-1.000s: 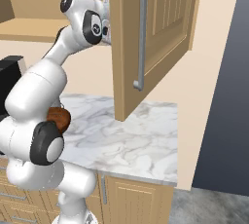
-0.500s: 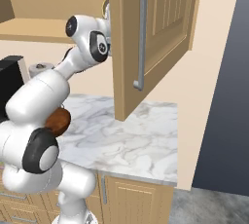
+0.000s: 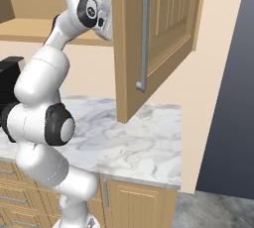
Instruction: Open the cabinet. Pick the bowls from the counter and place them in the cabinet. Then close the cabinet.
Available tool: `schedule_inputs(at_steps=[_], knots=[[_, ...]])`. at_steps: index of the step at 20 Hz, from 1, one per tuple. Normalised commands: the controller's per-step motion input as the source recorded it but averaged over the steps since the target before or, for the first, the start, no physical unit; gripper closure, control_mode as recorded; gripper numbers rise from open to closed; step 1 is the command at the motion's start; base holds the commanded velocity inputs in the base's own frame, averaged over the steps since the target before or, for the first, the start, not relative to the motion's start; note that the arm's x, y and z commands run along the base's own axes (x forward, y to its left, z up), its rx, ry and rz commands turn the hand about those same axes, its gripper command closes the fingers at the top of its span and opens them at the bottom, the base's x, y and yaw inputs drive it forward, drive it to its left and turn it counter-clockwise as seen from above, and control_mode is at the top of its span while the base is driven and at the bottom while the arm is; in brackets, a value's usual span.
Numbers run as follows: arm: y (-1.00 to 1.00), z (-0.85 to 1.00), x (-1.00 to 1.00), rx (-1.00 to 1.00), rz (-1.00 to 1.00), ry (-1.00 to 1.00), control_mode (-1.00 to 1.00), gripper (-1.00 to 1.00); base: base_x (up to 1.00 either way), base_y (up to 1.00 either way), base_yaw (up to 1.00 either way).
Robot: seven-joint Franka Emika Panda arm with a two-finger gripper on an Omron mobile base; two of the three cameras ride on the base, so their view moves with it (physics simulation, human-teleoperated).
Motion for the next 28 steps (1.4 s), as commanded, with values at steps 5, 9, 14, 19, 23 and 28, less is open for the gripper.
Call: schedule_inputs(at_steps=[5, 9, 14, 19, 23, 28], knots=[[0.26, 0.1, 0.51, 0.0, 0.06, -0.04, -1.0, -1.0, 0.0, 0.0, 0.0], [0.23, -0.13, 0.42, 0.0, 0.04, -0.02, -1.0, -1.0, 0.0, 0.0, 0.0], [0.02, -0.34, -0.26, 0.04, 0.0, -0.15, -1.0, -1.0, 0.0, 0.0, 0.0], [0.0, 0.0, -1.0, 0.12, 0.0, -0.29, -1.0, -1.0, 0.0, 0.0, 0.0], [0.0, -0.38, -1.0, 0.12, 0.0, -0.18, -1.0, -1.0, 0.0, 0.0, 0.0], [0.0, -1.0, -1.0, 0.04, 0.0, -0.02, -1.0, -1.0, 0.0, 0.0, 0.0]])
